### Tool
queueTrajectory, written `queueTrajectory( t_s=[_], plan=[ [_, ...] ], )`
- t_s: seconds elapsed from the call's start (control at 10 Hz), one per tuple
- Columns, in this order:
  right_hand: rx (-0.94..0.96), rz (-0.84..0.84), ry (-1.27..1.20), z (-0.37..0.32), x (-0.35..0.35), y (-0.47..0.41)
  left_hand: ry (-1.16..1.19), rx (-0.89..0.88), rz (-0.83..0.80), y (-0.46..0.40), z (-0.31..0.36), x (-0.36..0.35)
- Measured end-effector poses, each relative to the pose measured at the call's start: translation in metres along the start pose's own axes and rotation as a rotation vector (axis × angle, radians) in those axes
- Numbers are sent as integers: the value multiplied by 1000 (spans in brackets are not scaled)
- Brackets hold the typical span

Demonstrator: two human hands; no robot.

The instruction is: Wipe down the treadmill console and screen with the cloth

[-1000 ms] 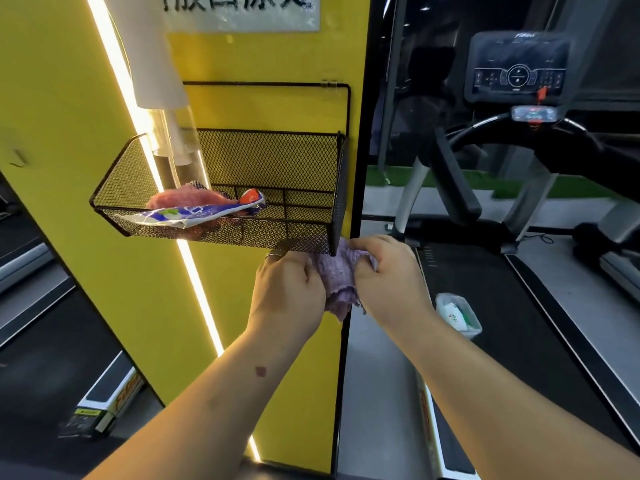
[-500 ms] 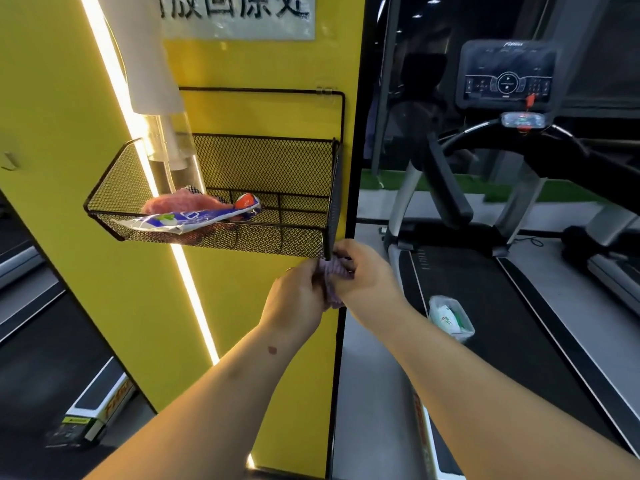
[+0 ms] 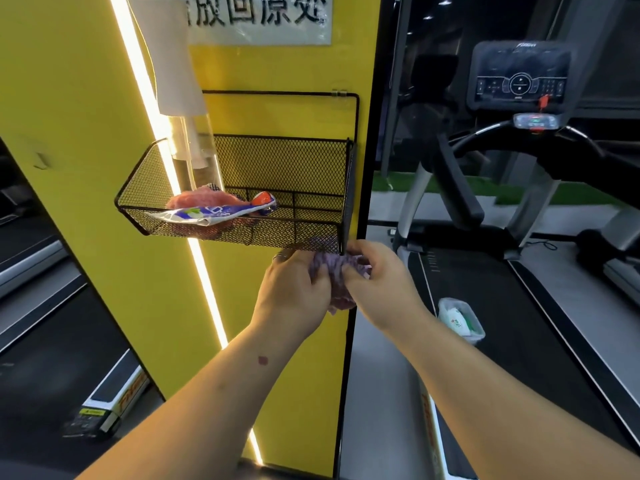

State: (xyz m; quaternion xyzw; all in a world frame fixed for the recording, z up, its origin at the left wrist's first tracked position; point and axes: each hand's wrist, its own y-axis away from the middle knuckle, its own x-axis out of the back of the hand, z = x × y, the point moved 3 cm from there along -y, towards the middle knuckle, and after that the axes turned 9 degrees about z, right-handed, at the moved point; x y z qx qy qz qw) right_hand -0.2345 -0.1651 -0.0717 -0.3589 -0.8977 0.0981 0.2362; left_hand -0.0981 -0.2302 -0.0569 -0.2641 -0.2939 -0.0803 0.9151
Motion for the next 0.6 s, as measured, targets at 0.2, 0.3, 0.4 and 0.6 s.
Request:
queueTrajectory(
  t_s=[0.2,0.3,0.4,0.6],
  plan=[
    [78,89,79,-6,7,7,52,-57,34,8,7,7],
    [109,110,100,-9,13,12,103,-119,69,15,17,14],
    [135,119,54,-16,22,23,107,-167,111,27,27,23],
    [123,65,-110,-35,29,63,244,48,93,70,36,44]
  ],
)
